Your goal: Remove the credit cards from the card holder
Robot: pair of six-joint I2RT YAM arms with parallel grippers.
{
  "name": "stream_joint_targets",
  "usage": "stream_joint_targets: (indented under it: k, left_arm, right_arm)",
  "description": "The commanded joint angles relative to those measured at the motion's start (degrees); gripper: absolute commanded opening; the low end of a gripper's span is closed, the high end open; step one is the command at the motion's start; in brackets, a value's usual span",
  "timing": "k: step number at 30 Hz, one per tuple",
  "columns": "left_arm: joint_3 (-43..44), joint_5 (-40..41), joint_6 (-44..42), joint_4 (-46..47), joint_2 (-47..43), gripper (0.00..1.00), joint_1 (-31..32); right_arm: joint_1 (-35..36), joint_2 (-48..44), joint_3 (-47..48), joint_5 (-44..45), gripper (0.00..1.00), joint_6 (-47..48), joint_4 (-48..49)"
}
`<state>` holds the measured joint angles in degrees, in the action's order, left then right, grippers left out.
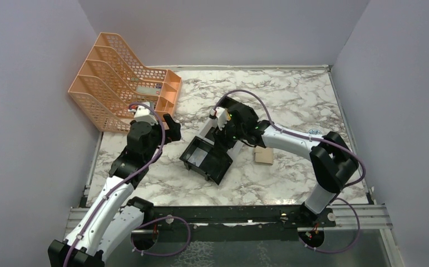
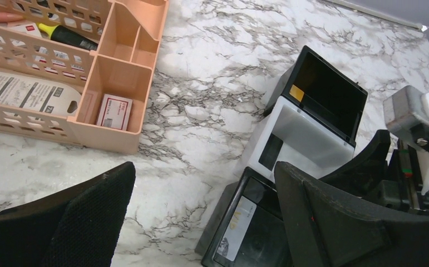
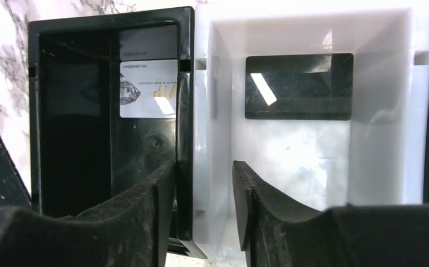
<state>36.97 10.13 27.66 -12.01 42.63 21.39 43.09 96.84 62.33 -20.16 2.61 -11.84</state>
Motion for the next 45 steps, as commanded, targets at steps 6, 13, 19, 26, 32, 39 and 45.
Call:
stream_joint_targets:
  k: [6,13,19,26,32,39,45]
  left_arm:
    - [-0.9,5.3,1.2,-0.3,-4.0,0.99,0.1]
    - [-0.9,4.6,1.8,-0.6,-3.1,0.99,0.1]
    - [-0.4,3.2,1.9,-0.2,-1.0,0.99,0.0]
    - [0.2,0.5,2.1,0.3,1.1,0.99,0.1]
    - [0.3,-1.4,2.6,0.4,2.6,0.99,0.1]
    - [0.9,-2.7,3.8,0.2,3.2,0.99,0.1]
    - [0.5,-3.1,4.4,-0.4,3.2,0.99,0.1]
  right_arm:
    - [0.5,4.2,4.3,7.6,0.23,-5.5,-2.0]
    - [0.5,5.3,6.6,18.2,0.14,-12.3,-0.9]
    - [0.5,5.8,6.9,31.0,0.14,-20.6,2.0]
    - [0.4,10.7,13.0,38.7,0.13,-25.0,0.9]
    - [0.4,16.8,19.8,42.3,0.14,-29.6,-1.1]
    - [0.4,20.2,25.6,47.3,0.15,-35.7,-5.7]
    - [0.3,19.2,24.1,50.4,0.15,-36.5,-6.2]
